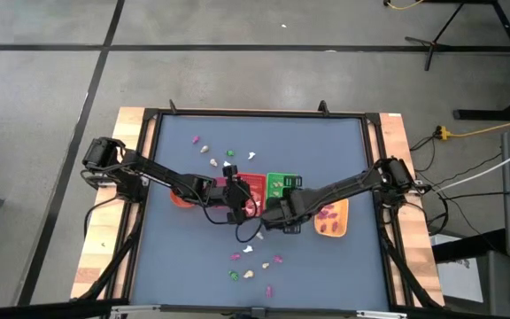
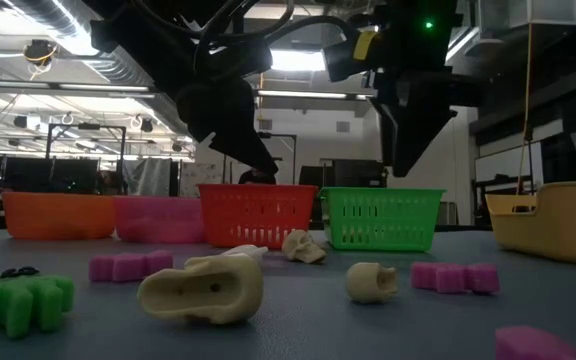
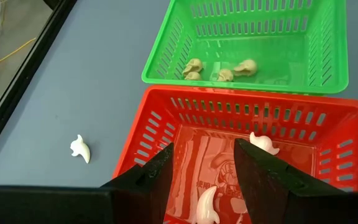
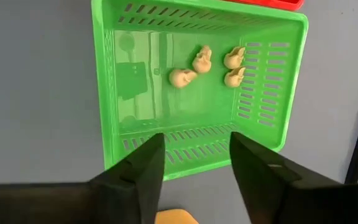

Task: Sort Halloween decoration
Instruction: Put the pink skeleton toy into the yellow bin

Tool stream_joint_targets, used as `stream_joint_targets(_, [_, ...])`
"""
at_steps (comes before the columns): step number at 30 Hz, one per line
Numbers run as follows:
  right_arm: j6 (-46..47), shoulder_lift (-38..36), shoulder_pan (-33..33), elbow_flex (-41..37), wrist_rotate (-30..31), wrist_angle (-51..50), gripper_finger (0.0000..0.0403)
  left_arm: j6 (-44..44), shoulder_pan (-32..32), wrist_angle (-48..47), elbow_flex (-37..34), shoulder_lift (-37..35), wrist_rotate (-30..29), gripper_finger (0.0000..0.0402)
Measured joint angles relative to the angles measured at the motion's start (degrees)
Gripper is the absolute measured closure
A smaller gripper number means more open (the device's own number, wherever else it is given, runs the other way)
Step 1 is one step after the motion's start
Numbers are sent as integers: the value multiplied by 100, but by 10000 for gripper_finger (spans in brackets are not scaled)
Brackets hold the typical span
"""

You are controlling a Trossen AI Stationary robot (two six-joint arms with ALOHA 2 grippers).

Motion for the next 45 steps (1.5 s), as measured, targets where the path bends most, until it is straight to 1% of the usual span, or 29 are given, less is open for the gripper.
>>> stream_joint_targets(3, [2,0,0,0,2,0,202,0,0,0,0,0,2,250])
stream_joint_targets(7, [2,0,2,0,2,0,186,0,0,2,0,0,2,250])
stream_joint_targets(13, [4,0,2,0,-44,2,182,-1,0,2,0,0,2,250])
stream_joint_targets(19, [11,0,28,0,-618,-74,182,0,0,2,0,0,2,250])
stream_joint_targets(22, [83,-73,164,0,-671,-196,182,-2,0,0,0,0,2,250])
stream_joint_targets(26, [384,-285,523,0,-515,-239,182,-2,-2,5,0,0,3,250])
stream_joint_targets(29, [800,-507,909,-42,-94,-153,182,-4,-1,20,0,0,4,250])
stream_joint_targets(32, [1403,-729,1371,-295,362,-44,182,-7,-2,34,0,0,4,250])
stream_joint_targets(35, [2183,-938,1836,-763,553,448,182,-7,-2,34,0,0,4,250])
stream_joint_targets(38, [2844,-1045,2251,-1275,672,1345,182,-9,-2,40,0,0,4,250])
stream_joint_targets(41, [3105,-1047,2578,-1700,863,2650,182,-9,-2,54,0,0,4,250])
stream_joint_targets(45, [3123,-1047,2829,-2301,968,4545,182,-7,-2,62,0,0,4,250])
